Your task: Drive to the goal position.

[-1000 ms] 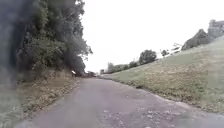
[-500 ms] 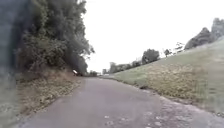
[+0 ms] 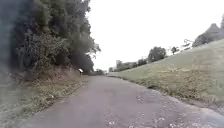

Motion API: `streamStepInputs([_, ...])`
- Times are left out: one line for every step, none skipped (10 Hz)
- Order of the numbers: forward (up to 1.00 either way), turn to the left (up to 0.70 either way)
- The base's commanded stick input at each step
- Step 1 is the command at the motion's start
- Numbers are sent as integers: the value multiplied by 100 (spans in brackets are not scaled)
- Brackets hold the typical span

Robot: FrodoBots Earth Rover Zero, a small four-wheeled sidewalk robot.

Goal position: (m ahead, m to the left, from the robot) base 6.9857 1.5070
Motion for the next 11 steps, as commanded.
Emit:
streamStepInputs([45, 27])
streamStepInputs([45, 27])
streamStepInputs([45, 27])
streamStepInputs([45, 13])
streamStepInputs([45, 7])
streamStepInputs([45, 1])
streamStepInputs([45, 0])
streamStepInputs([45, 0])
streamStepInputs([45, 0])
streamStepInputs([45, 0])
streamStepInputs([45, 0])
